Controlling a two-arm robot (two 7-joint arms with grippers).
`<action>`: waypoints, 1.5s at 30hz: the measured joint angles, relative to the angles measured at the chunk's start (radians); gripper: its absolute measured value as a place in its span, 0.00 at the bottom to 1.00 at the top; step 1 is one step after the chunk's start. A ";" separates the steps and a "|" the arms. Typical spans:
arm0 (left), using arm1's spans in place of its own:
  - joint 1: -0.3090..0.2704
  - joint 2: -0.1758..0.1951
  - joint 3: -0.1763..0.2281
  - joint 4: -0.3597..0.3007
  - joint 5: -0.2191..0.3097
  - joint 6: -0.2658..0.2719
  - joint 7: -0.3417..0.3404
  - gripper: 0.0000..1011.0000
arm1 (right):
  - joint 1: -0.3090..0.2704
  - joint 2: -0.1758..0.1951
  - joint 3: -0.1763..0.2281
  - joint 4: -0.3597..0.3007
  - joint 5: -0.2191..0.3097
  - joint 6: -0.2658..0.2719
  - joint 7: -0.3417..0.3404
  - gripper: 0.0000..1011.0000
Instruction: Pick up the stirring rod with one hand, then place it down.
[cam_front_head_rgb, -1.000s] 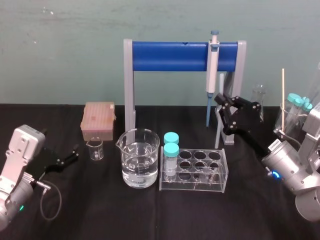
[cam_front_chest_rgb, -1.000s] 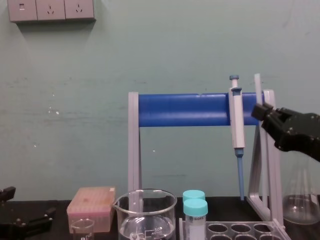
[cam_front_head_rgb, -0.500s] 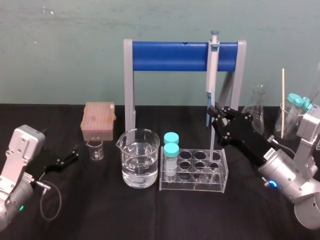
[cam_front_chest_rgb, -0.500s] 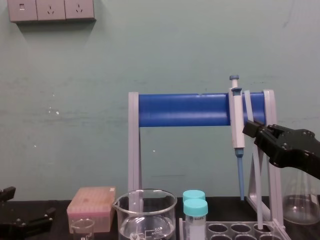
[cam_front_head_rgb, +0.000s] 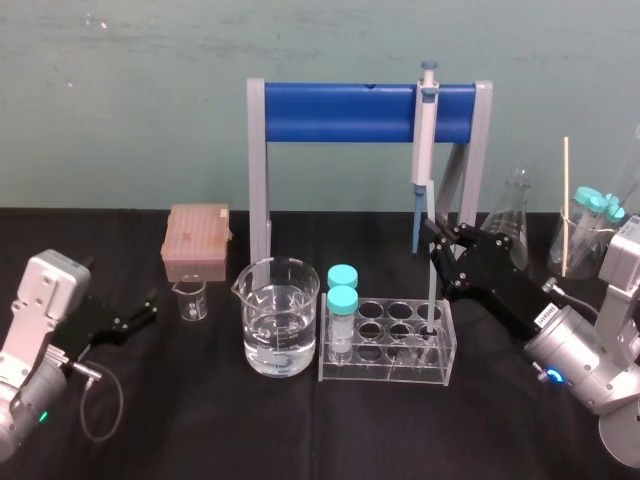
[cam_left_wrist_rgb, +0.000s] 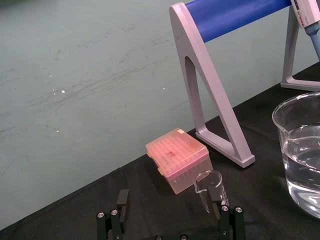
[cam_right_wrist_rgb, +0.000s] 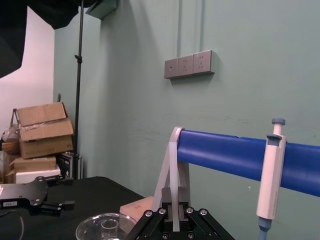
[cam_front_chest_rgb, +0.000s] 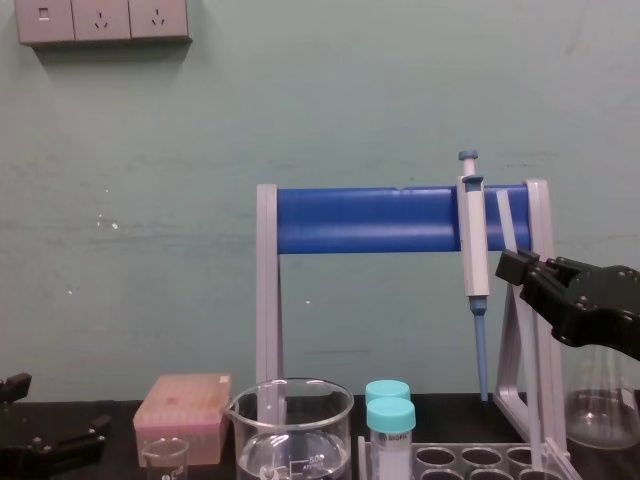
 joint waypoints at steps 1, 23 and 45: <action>0.000 0.000 0.000 0.000 0.000 0.000 0.000 0.99 | -0.003 0.002 0.002 -0.002 -0.002 0.000 -0.003 0.06; 0.000 0.000 0.000 0.000 0.000 0.000 0.000 0.99 | 0.019 -0.015 0.009 0.074 0.005 -0.021 0.014 0.06; 0.000 0.000 0.000 0.000 0.000 0.000 0.000 0.99 | 0.063 -0.043 -0.008 0.205 0.044 0.005 0.066 0.06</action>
